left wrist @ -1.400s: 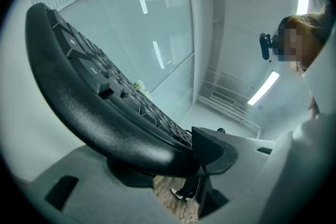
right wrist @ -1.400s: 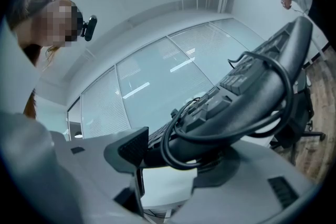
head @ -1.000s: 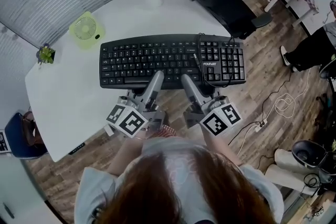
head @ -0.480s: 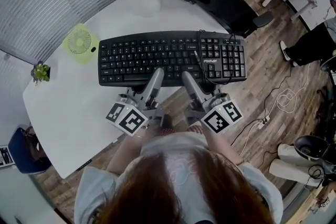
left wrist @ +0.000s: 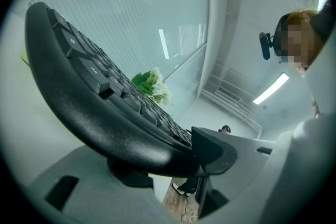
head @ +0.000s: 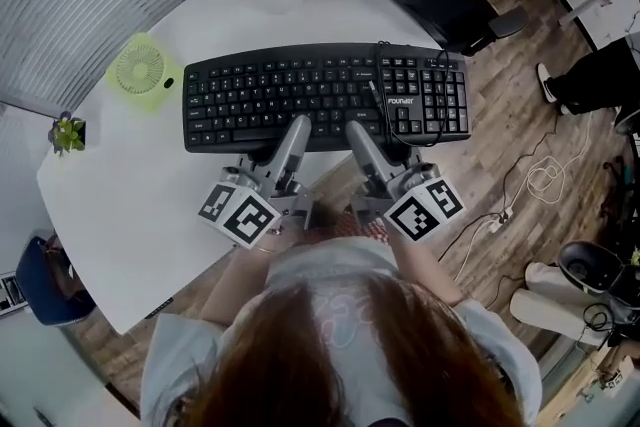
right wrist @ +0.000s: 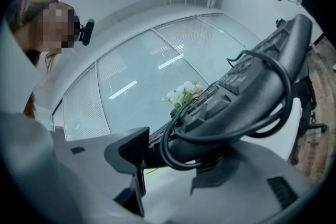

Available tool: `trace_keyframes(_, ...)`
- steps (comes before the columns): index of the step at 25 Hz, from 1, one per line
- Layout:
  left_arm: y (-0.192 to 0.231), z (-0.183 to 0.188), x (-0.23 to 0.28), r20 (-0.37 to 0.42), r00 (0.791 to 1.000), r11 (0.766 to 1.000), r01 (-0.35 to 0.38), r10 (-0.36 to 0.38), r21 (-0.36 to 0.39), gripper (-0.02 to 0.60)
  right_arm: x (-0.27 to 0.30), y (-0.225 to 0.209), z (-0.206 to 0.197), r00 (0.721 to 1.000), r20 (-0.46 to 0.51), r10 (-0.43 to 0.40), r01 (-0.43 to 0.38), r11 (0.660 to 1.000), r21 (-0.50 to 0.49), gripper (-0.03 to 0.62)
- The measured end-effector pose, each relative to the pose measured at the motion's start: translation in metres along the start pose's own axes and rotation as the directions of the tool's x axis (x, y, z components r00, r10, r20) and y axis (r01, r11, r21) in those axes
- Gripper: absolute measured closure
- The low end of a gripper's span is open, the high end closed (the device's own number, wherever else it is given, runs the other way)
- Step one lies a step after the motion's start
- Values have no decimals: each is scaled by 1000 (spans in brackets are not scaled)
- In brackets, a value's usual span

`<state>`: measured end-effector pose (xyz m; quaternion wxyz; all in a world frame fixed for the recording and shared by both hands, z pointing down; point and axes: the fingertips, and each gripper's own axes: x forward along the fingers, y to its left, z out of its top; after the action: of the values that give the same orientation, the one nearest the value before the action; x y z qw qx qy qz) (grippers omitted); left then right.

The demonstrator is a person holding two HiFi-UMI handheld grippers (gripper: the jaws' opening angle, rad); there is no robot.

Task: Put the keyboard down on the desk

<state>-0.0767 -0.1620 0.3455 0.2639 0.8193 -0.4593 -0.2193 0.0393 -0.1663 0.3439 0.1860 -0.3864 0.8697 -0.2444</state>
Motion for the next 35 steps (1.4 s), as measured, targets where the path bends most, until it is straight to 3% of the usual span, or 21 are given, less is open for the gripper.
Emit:
trace_keyframes(14, -7, 2, -1, -52, 997, 998, -63, 62, -28, 365, -3, 2, 5, 999, -40, -23, 25, 999, 45, 338)
trace_keyframes(23, 67, -41, 24, -110, 991, 990, -90, 78, -107, 365, 25, -58, -47, 993, -87, -85, 90, 994, 58, 338)
trace_keyframes(35, 85, -53, 33, -157, 976, 976, -175, 154, -131, 367, 35, -81, -61, 985, -148, -87, 106, 987, 124, 336)
